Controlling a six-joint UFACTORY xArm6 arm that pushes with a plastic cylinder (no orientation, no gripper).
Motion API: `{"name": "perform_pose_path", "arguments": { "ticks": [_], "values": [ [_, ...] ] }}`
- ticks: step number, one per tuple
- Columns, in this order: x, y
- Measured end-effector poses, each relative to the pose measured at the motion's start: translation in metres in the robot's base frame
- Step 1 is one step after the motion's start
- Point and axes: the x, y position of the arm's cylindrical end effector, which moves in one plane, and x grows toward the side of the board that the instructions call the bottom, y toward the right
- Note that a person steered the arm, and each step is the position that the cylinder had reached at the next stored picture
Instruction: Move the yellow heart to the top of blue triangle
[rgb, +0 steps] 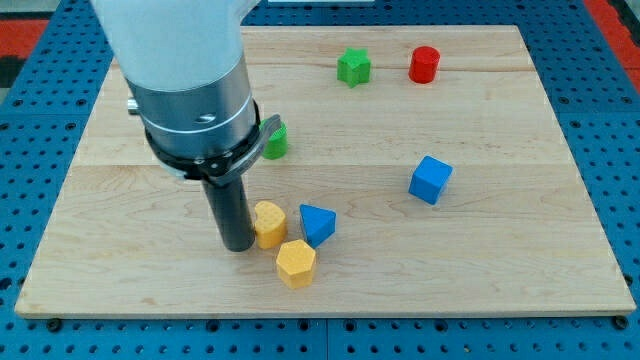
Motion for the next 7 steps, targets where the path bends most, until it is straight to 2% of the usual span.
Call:
{"name": "perform_pose_path", "arguments": {
  "ticks": [1,4,5,7],
  "values": [
    [-0.017,0.005],
    [-0.023,0.117],
    [-0.030,0.113],
    [-0.076,0.151]
  ]
}}
